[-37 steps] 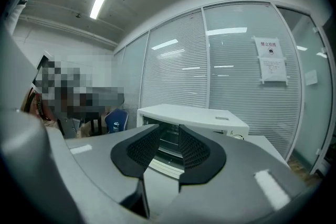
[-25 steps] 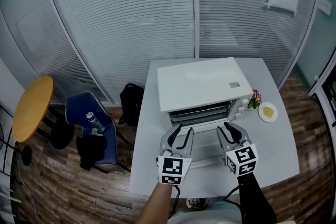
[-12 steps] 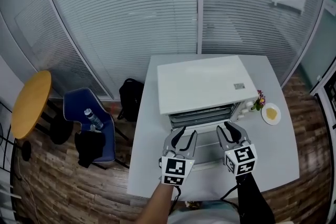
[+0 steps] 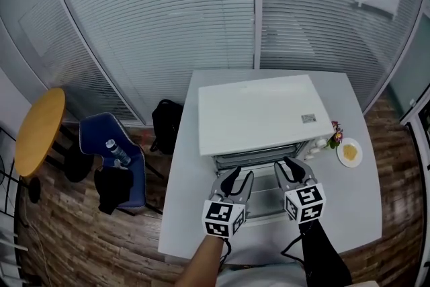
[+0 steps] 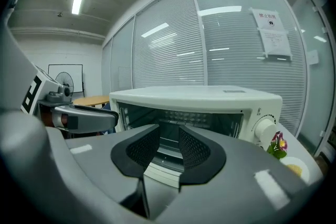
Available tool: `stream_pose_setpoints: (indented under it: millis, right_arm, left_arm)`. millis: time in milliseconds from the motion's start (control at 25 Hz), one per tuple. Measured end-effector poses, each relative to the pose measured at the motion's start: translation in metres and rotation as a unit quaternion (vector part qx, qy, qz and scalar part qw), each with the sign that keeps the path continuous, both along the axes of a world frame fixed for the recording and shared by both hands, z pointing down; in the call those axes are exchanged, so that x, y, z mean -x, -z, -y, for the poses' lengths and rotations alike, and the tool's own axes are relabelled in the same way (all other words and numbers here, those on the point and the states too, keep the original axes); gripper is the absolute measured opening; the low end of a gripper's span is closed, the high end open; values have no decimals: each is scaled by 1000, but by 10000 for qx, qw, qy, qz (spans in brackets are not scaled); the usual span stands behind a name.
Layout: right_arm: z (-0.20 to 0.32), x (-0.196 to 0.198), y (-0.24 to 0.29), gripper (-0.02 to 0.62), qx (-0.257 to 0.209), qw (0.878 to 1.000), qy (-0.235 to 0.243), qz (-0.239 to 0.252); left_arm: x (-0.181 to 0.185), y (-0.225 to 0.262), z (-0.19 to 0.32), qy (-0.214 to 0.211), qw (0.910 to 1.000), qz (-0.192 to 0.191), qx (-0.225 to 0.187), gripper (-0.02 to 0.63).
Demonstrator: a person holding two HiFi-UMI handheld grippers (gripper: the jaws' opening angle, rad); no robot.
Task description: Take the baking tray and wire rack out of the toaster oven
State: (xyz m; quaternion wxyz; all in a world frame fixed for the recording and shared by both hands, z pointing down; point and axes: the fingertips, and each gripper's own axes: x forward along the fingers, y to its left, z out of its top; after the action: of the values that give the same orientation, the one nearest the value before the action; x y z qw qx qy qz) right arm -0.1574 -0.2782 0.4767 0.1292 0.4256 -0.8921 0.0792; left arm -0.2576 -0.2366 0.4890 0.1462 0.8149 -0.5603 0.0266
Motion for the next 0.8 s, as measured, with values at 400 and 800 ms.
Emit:
stream_pose_setpoints:
  millis: [400,800]
  right_arm:
    - [28,-3,-37,92,1014,9887,-162,1094]
    - [56,-16,-62,92,1889,9412,-645,2726]
  left_arm:
    - [5,-37,29,369,9855,-1501,696,176]
    - [8,-67,54,720,9338,-3315,1136,176]
